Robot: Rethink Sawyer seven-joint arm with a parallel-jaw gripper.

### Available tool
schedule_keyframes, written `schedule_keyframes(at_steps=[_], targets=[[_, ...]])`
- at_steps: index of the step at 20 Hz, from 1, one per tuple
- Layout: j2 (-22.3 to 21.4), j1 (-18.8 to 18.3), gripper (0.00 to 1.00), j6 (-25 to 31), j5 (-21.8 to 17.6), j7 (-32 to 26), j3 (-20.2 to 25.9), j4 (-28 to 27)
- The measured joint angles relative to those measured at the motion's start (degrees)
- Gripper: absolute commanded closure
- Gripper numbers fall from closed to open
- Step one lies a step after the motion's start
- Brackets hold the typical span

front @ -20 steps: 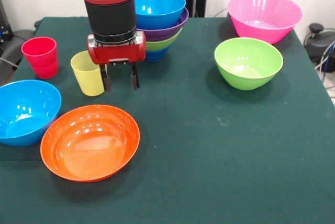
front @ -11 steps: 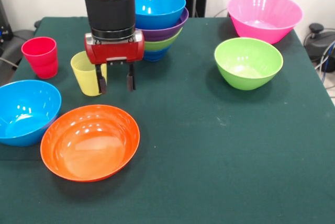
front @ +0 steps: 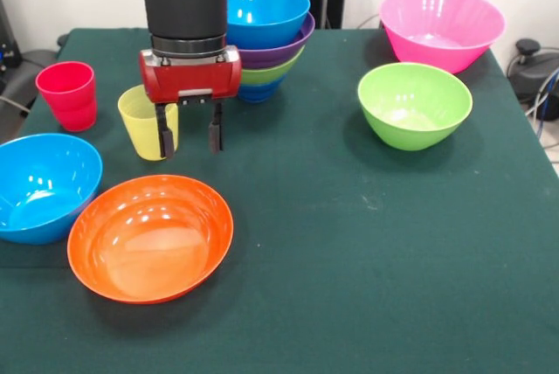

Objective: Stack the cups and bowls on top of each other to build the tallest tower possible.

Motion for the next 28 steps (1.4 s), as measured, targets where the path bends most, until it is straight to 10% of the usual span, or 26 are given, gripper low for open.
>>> schedule_keyframes(at_steps=[28], targets=[[0.2,4.5,0.0,-10.0,-15.9,0.0,-4.2,3.2]])
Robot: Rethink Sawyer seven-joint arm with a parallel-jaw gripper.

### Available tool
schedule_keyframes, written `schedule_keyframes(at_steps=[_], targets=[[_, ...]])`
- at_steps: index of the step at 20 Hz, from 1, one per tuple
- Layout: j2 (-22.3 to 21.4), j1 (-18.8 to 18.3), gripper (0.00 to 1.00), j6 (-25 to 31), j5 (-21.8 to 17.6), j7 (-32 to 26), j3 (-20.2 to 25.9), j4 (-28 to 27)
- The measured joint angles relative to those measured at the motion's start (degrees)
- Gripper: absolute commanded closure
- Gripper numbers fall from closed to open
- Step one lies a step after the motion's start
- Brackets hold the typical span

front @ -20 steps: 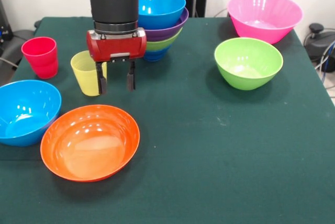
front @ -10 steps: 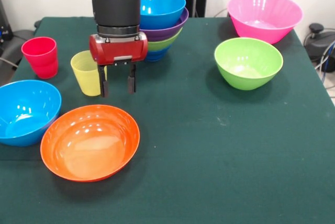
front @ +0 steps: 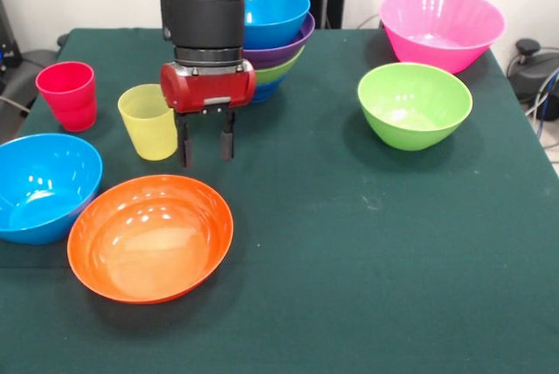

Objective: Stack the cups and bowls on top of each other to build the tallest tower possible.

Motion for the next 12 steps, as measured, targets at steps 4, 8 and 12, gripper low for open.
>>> schedule_keyframes(at_steps=[4,8,12], targets=[[-0.2,3.4,0.0,-3.1,-3.7,0.0,-3.5,0.0],[-0.6,7.3,0.0,-6.2,-6.8,0.4,-7.5,0.0],[-0.6,11.2,0.0,-8.9,-8.0,1.1,-11.5,0.0]])
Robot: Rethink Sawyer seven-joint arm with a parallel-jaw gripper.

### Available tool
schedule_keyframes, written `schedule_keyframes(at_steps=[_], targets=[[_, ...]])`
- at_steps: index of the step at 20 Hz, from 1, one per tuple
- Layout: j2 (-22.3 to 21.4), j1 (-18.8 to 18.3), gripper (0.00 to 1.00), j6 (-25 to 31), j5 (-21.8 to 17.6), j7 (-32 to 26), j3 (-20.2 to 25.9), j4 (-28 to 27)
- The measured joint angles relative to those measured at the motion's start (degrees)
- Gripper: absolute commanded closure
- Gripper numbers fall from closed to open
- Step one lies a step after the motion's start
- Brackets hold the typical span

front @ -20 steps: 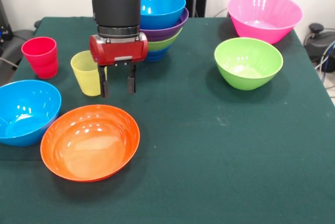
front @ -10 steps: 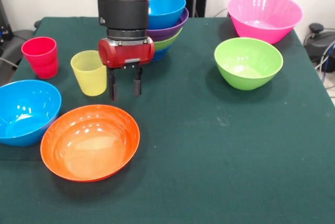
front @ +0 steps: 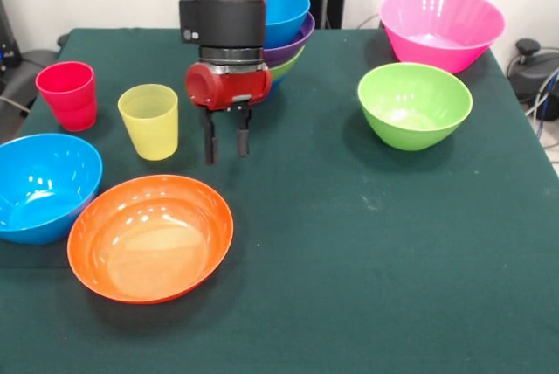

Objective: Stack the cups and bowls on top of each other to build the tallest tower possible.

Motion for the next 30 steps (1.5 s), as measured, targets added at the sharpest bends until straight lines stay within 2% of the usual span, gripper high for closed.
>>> schedule_keyframes(at_steps=[4,9,12,17,24,30], targets=[[0.0,3.0,0.0,-2.7,0.0,0.2,-4.4,-0.2],[0.0,3.5,0.0,-4.2,0.8,0.2,-7.2,-0.5],[0.0,2.5,0.0,-4.2,3.3,0.2,-8.1,-0.9],[0.1,-1.4,0.0,-4.2,10.2,0.2,-8.1,-2.0],[-0.1,-2.3,0.0,-4.2,14.2,0.2,-9.2,-3.6],[-0.5,-2.2,0.0,-4.2,15.6,0.2,-9.6,-3.7]])
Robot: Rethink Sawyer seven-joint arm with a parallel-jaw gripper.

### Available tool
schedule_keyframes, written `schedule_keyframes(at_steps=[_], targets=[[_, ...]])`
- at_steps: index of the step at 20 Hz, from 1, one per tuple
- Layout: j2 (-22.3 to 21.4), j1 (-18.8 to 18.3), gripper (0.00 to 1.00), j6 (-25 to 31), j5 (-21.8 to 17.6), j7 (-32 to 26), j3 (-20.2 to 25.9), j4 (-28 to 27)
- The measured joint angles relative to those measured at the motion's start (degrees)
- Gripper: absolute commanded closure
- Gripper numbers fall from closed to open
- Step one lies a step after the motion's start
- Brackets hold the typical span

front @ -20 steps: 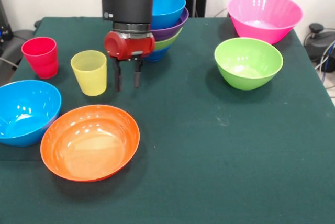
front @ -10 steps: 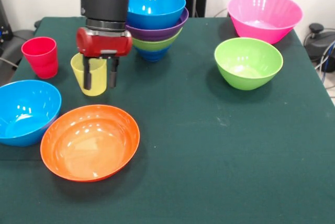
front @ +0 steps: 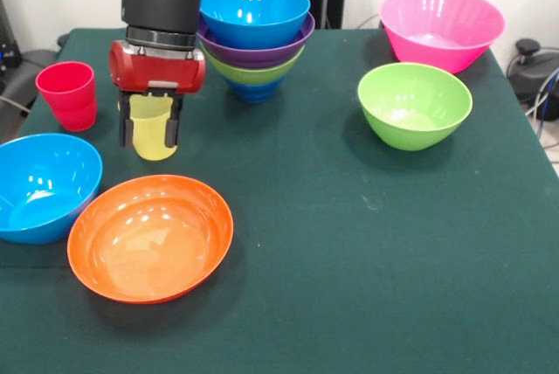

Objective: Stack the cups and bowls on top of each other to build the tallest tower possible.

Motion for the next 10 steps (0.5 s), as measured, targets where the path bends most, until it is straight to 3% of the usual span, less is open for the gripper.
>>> schedule_keyframes(at_steps=[10], targets=[[0.0,0.5,0.0,0.0,0.5,0.0,-1.2,0.0]])
